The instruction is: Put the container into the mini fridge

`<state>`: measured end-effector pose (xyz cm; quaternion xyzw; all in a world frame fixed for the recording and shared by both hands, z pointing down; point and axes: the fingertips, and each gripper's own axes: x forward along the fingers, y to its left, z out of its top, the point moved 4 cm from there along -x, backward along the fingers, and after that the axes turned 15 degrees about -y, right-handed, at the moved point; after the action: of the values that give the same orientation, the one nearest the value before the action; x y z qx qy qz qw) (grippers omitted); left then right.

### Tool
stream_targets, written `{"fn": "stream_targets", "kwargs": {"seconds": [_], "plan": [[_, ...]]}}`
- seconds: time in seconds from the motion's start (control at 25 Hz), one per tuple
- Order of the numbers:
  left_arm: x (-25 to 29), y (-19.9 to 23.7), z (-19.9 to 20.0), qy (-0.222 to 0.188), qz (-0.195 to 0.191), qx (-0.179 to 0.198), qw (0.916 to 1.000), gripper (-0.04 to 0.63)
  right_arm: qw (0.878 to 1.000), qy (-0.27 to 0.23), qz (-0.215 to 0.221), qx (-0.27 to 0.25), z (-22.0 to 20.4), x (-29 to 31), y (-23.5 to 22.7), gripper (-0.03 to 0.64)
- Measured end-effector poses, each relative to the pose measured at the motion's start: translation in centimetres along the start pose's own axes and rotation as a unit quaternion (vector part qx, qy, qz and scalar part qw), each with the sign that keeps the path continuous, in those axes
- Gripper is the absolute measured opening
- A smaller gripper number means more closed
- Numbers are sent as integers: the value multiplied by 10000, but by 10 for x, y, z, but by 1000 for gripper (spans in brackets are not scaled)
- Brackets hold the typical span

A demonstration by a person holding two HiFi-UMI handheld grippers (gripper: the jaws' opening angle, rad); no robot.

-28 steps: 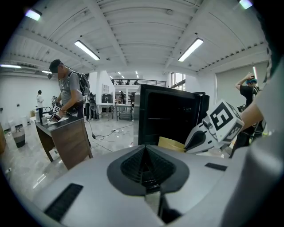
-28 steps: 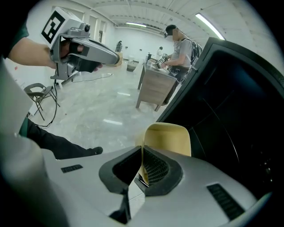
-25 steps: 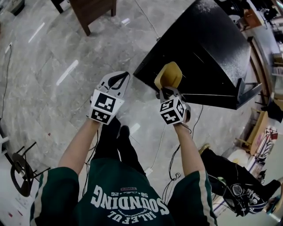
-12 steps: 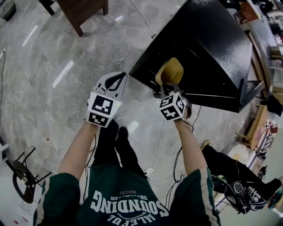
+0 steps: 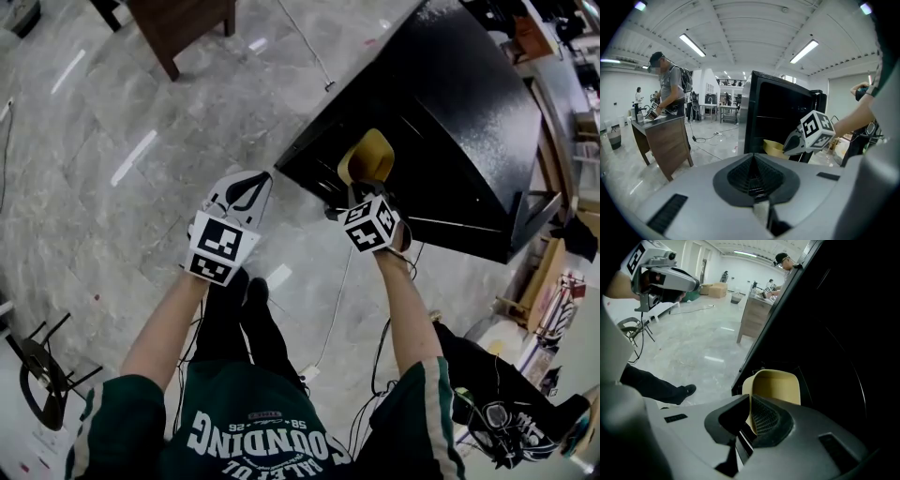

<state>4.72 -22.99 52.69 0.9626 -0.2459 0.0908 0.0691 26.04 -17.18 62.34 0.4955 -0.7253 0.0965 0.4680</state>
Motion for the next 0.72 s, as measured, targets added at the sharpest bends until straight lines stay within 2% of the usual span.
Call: {"fn": "stream_targets", "kwargs": {"seconds": [0.36, 0.72], "plan": [[-8, 9, -11, 48, -42, -34, 10000, 15, 9995, 221, 7, -239, 2, 32, -12, 39], [-19, 22, -24, 168, 21, -57, 9998, 15, 9990, 359, -106, -259, 0, 54, -29, 38]]}}
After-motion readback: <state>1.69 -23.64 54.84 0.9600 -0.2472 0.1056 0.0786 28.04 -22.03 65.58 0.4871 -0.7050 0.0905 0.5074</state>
